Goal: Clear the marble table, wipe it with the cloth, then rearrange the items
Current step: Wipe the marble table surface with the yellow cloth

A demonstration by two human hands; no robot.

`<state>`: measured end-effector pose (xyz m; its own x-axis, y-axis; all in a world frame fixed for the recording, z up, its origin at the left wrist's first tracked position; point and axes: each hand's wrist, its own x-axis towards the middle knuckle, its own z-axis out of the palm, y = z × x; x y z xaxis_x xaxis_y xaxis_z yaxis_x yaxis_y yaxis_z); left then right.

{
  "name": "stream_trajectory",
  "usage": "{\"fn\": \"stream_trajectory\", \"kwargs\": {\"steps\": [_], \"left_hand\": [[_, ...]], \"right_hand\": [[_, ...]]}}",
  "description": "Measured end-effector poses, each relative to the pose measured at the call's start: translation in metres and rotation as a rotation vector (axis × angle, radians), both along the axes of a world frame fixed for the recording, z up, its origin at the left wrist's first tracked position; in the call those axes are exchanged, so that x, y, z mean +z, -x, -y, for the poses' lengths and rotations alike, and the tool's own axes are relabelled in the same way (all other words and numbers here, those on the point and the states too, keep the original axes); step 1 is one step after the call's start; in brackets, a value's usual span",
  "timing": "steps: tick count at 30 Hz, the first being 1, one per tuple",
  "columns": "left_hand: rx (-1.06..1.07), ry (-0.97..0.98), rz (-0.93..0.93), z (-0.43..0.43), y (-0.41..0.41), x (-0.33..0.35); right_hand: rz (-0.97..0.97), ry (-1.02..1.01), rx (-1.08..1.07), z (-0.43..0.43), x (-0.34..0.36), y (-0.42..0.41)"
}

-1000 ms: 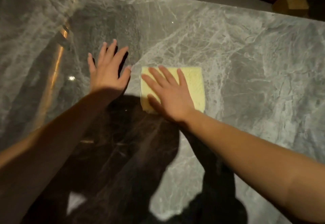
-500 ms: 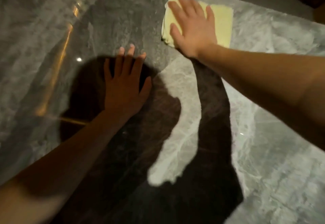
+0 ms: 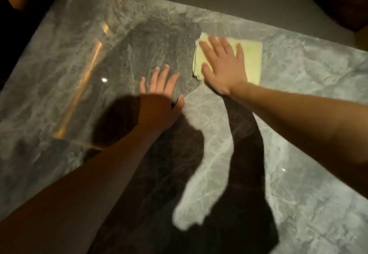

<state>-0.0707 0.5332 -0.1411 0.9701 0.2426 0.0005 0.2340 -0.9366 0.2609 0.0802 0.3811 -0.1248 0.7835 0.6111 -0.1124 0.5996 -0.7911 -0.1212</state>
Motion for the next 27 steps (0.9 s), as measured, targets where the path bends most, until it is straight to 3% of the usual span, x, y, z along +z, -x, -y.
{"fn": "stream_trajectory", "kwargs": {"steps": [8, 11, 13, 14, 17, 21, 27], "left_hand": [[0.011, 0.047, -0.003, 0.0, -0.002, -0.005], [0.01, 0.036, 0.015, 0.0, 0.0, -0.004], [0.007, 0.045, 0.024, 0.0, 0.001, -0.003], [0.006, 0.051, 0.026, 0.001, 0.002, -0.002], [0.023, 0.066, 0.036, 0.002, 0.004, -0.001], [0.015, 0.129, 0.042, -0.003, 0.003, 0.005], [0.018, 0.014, -0.048, -0.054, 0.011, 0.016]], "right_hand": [[-0.048, -0.017, 0.185, 0.054, -0.001, 0.164], [-0.122, -0.16, 0.276, 0.06, 0.0, 0.233], [-0.087, -0.079, 0.303, 0.054, 0.0, 0.267], [-0.167, -0.08, 0.304, 0.051, 0.003, 0.273], [-0.095, -0.167, 0.281, 0.048, -0.002, 0.271], [-0.041, -0.128, 0.327, 0.046, -0.007, 0.26], [-0.057, -0.099, 0.299, 0.006, -0.008, 0.209]]}}
